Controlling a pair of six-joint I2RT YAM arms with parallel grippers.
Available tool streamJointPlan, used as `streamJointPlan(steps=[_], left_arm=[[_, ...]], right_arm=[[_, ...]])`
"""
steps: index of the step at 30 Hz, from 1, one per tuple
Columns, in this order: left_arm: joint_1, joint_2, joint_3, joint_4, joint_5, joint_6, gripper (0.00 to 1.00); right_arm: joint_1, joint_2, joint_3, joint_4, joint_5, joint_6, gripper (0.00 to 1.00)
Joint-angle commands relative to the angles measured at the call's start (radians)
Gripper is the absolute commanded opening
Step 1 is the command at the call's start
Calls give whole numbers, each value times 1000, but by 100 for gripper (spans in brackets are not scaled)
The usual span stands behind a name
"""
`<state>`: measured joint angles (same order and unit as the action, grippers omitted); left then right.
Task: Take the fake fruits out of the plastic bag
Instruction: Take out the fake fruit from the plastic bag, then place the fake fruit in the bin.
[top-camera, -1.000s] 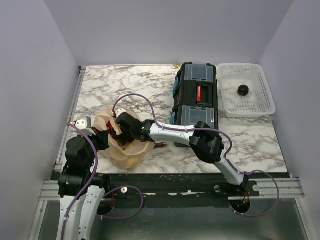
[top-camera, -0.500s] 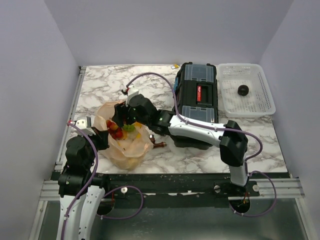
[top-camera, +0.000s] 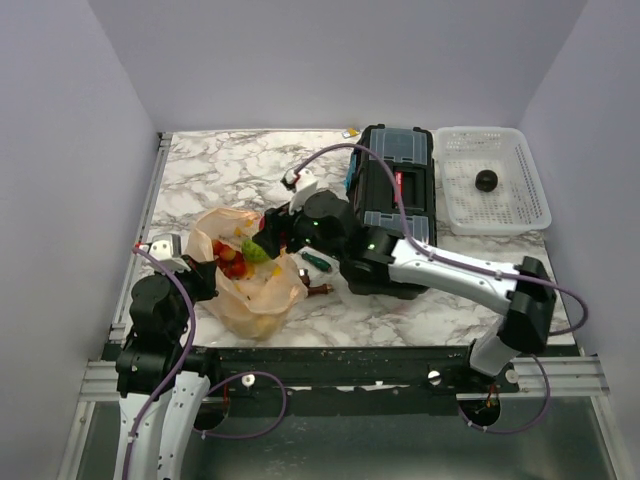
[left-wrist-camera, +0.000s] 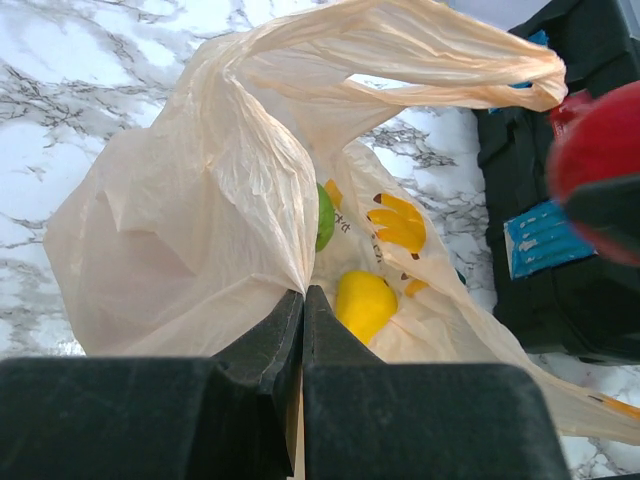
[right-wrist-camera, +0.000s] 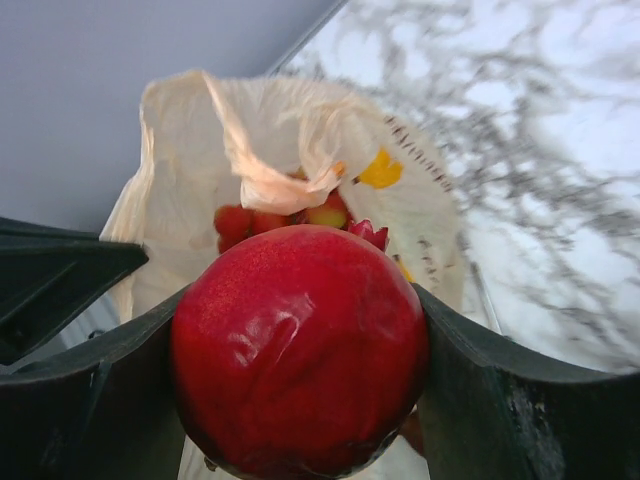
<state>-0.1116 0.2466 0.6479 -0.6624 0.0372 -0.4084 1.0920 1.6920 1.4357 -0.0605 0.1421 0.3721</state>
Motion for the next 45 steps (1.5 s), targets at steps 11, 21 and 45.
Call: streamJointPlan(steps=[11, 21, 45], left_arm=[[0, -15, -4, 25, 35, 3, 0], [0, -24, -7, 36, 56, 5, 0], [0, 7, 1, 11, -27, -14, 0]], right_arm=[[-269, -599, -348, 50, 577, -143, 1], [-774, -619, -487, 82, 510, 91, 1], [-1086, 309, 15, -260, 398, 305, 12]])
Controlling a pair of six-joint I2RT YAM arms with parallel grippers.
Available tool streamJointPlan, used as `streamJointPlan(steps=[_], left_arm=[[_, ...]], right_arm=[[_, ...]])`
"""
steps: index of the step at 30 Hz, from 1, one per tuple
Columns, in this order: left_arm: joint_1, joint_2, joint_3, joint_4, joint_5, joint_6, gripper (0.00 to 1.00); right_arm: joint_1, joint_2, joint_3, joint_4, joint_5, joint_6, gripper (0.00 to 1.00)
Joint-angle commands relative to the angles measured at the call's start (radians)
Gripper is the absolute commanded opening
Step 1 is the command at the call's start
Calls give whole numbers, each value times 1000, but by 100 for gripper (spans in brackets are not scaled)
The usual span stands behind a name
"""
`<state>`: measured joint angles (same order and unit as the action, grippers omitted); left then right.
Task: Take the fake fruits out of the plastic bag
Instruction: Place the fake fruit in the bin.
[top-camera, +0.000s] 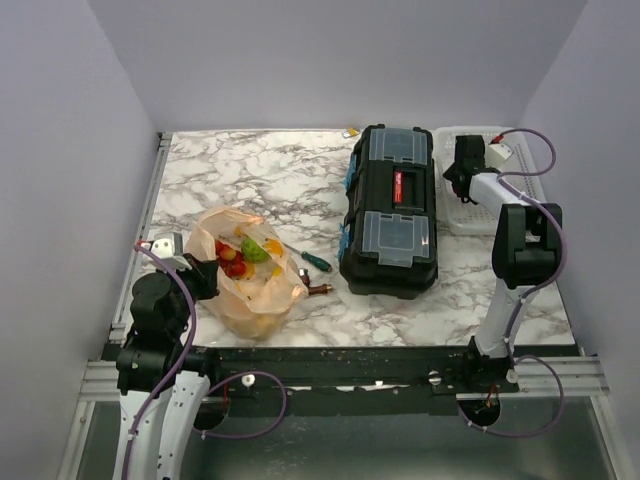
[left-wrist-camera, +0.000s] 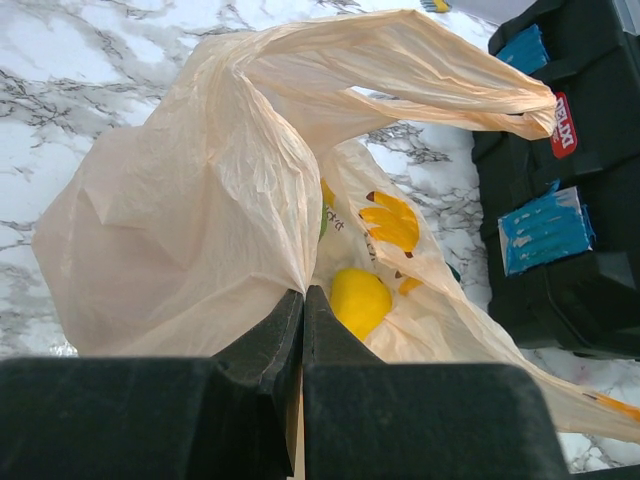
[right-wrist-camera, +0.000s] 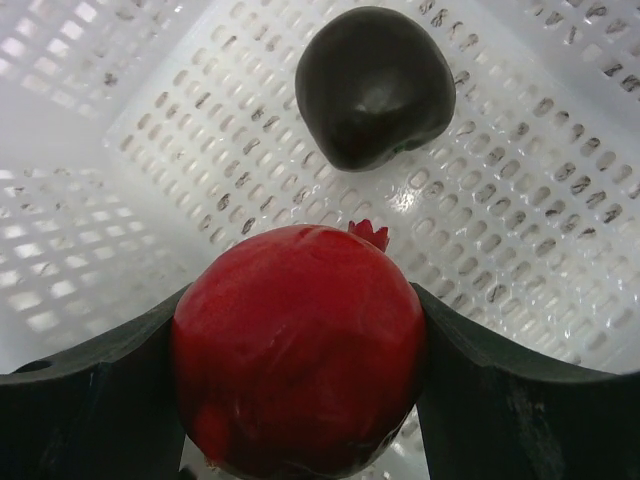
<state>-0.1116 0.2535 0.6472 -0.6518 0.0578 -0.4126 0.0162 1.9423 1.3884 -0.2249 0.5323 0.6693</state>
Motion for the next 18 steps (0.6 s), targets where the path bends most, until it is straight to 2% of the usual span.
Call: streamJointPlan(steps=[1, 5, 9, 14, 18], left_arm=[[-1, 2, 2, 0, -50, -11, 0], [-1, 6, 4, -3, -50, -14, 0], [-1, 12, 4, -2, -49, -15, 0], [0, 27, 3, 5, -34, -12, 0], [-1, 43, 6, 3, -36, -18, 0]], right_arm=[[-10, 67, 62, -95, 5, 9, 14], [-9, 91, 52, -92, -8, 3, 26], [-9, 93, 23, -87, -12, -26, 45], [-10, 43, -19, -50, -10, -86, 77], [-10, 18, 13, -79, -20, -126, 94]])
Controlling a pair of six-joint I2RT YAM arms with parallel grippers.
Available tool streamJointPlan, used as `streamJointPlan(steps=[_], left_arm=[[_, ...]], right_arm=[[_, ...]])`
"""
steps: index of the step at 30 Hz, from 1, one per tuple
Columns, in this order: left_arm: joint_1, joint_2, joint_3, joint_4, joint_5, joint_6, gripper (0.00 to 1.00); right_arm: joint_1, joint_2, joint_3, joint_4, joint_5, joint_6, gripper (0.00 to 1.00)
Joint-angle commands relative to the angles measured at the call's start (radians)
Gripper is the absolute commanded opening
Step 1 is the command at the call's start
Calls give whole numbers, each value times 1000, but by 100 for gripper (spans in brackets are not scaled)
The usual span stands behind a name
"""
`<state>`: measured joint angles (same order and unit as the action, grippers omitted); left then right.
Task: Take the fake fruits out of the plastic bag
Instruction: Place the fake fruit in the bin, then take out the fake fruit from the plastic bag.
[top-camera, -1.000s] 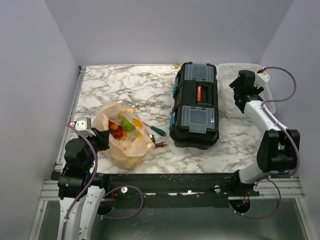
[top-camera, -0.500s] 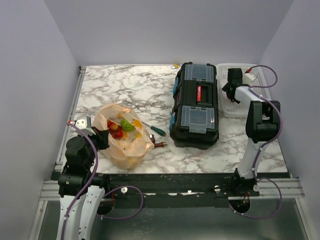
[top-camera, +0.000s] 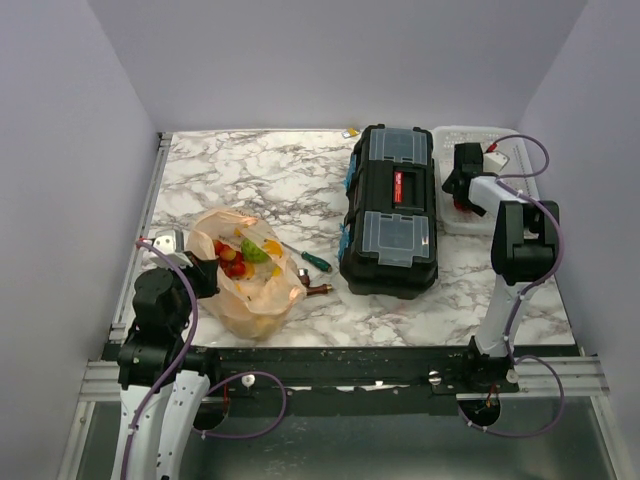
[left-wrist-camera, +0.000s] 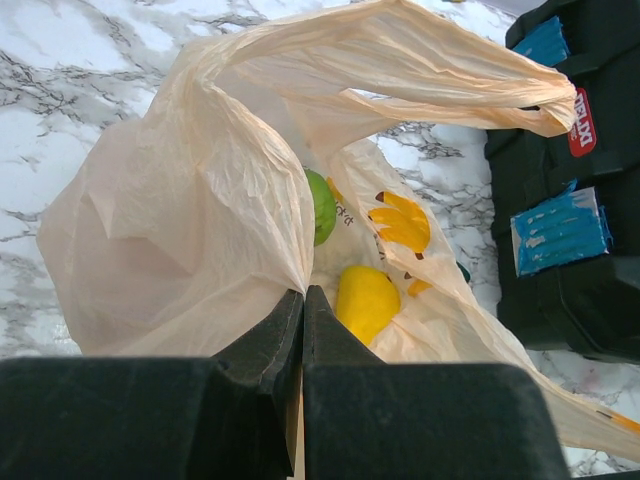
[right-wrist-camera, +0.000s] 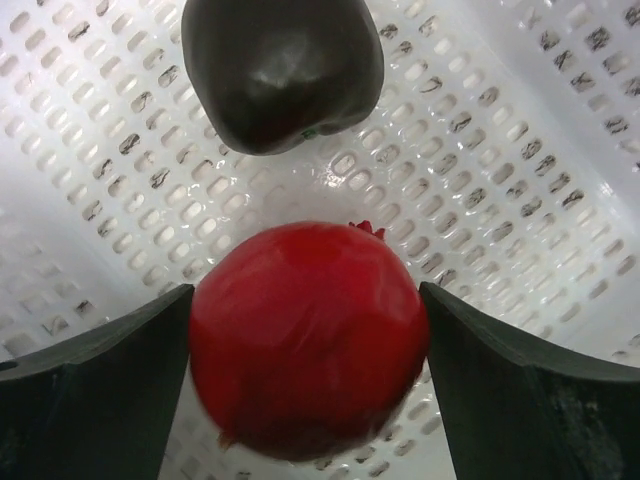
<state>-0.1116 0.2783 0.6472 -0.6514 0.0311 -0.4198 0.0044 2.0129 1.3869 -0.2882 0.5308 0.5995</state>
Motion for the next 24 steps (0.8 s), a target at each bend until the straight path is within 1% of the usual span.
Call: streamJointPlan(steps=[1, 2, 5, 10, 15, 17, 19, 22, 24], left_arm=[[0, 21, 6, 1, -12, -11, 0], [-1, 22, 6, 0, -13, -11, 0], [-1, 22, 8, -2, -10, -10, 0], [-1, 31, 6, 0, -2, -8, 0], [-1, 41, 9, -5, -9, -10, 0], [0, 41, 7, -4, -9, -10, 0], [-1, 52, 3, -3, -16, -10, 0], [-1, 102, 9, -15, -18, -7, 0], [-1, 146, 14, -22, -12, -7, 0]], right_arm=[[2, -61, 23, -23, -22, -59, 98], [3, -71, 33, -37, -24, -60, 99], [2, -117, 42, -60, -47, -63, 100], [2, -267, 21, -61, -96, -87, 100], [47, -409, 4, -37, -263, -133, 100], [102, -458, -11, -20, -328, -166, 100], [183, -504, -27, 0, -352, -210, 100], [324, -587, -91, 95, -442, -271, 99], [419, -638, -140, 167, -519, -303, 97]])
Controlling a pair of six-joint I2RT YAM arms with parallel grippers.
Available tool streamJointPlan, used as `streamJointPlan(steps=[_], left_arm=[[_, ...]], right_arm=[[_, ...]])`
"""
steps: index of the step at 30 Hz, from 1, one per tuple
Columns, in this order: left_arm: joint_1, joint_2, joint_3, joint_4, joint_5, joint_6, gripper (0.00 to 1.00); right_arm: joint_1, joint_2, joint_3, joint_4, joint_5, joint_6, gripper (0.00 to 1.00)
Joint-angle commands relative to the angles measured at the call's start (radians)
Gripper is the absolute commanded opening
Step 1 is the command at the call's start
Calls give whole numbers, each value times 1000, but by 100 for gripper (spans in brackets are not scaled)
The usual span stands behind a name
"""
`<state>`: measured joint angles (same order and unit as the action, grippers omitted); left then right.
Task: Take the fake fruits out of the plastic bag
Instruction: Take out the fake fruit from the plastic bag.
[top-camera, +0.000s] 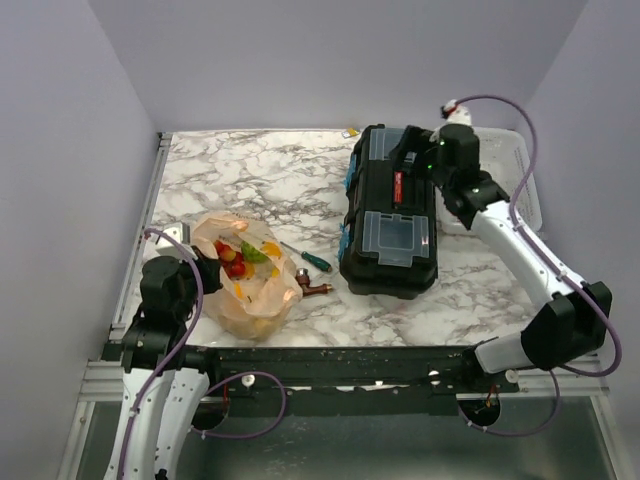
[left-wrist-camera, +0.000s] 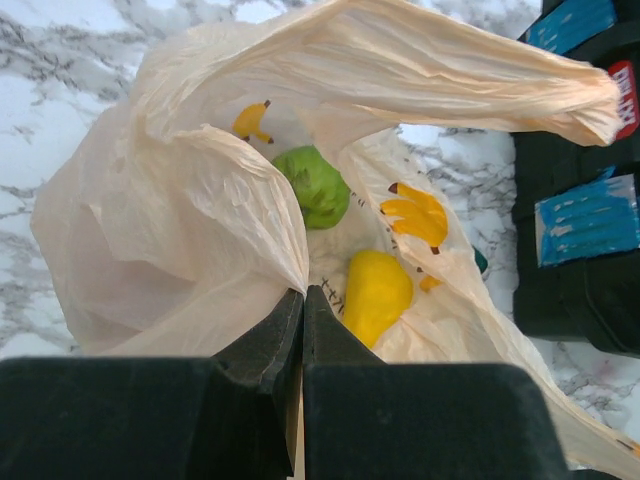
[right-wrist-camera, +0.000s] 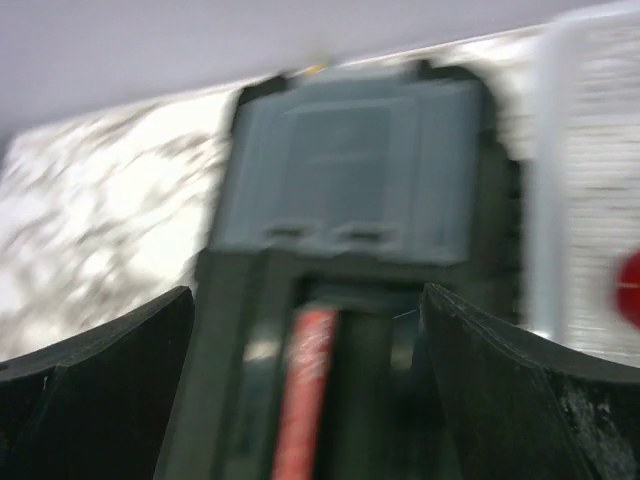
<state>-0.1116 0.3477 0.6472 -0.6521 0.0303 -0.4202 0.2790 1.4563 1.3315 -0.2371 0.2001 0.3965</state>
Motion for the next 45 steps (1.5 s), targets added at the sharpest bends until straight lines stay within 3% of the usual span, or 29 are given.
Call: streamJointPlan(steps=[1, 4, 10, 15, 22, 26, 34, 45], left_arm=[[-2, 101, 16, -23, -5, -6, 0], [-3, 155, 16, -18, 21, -3, 0], [-2, 218, 23, -15, 71, -2, 0], [-2, 189, 23, -12, 73, -6, 0], [-13, 147, 21, -7, 78, -12, 0], [-18, 158, 26, -12, 88, -12, 0], [-24, 155, 28, -12, 97, -17, 0], [-98, 166, 38, -30, 64, -24, 0]], right_arm=[[178, -106, -106, 144, -224, -106, 95], [307, -139, -153, 224, -327, -111, 94], [539, -74, -155, 324, -361, -110, 91], [688, 42, -141, 363, -276, -108, 80], [775, 195, -135, 446, -263, -76, 54], [810, 285, -97, 456, -270, -54, 48], [860, 428, -9, 475, -226, -42, 47], [859, 616, 148, 464, 93, -63, 46]])
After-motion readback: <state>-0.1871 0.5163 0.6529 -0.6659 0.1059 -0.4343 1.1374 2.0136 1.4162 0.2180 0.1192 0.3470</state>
